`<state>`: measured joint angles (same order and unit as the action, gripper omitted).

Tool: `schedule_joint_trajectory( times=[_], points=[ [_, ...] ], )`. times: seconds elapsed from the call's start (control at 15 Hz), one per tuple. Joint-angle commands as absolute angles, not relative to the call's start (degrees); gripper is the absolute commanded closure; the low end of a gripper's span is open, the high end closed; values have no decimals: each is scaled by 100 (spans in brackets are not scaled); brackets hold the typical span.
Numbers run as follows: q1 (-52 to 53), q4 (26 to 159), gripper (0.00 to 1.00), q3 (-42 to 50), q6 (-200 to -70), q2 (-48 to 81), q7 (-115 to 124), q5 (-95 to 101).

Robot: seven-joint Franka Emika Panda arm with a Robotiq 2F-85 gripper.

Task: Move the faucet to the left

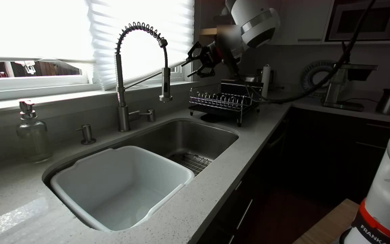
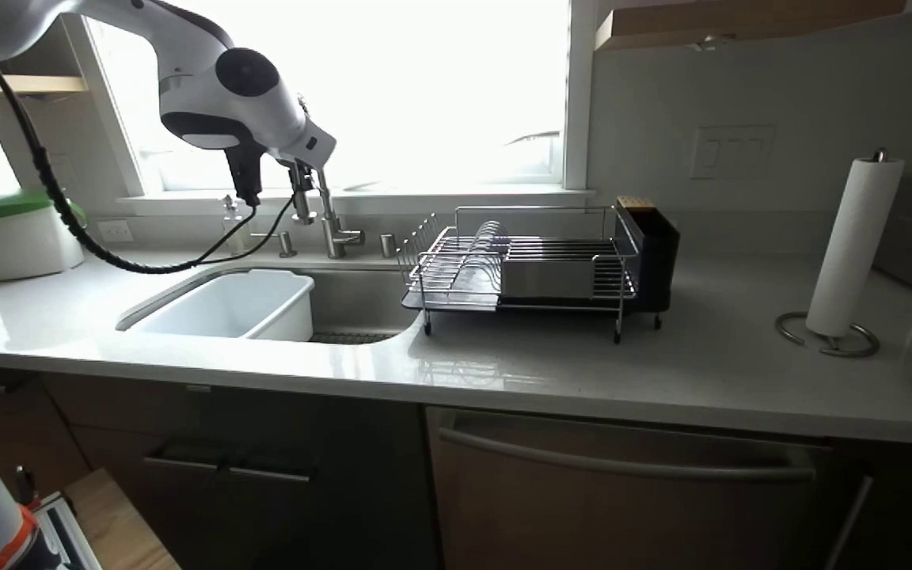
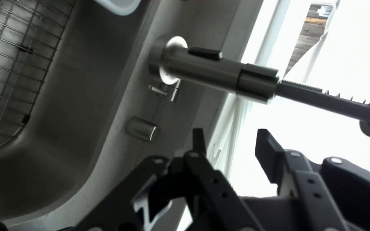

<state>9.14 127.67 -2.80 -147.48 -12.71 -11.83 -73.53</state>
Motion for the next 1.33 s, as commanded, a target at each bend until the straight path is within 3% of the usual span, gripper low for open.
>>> schedule_joint_trajectory(
  times=[0.0, 0.13, 0.2, 0.67, 1.27],
  points=[
    [1072, 12500, 86, -328, -15013, -972, -2007, -8437],
    [1100, 12404, 99, -355, -15041, -876, -2493, -8921],
    [1115, 12363, 100, -353, -15063, -839, -2755, -9210],
    [1196, 12325, 100, -400, -14805, -605, -3851, -10428],
    [1046, 12488, 100, -778, -14144, -602, -3740, -10248]
  ],
)
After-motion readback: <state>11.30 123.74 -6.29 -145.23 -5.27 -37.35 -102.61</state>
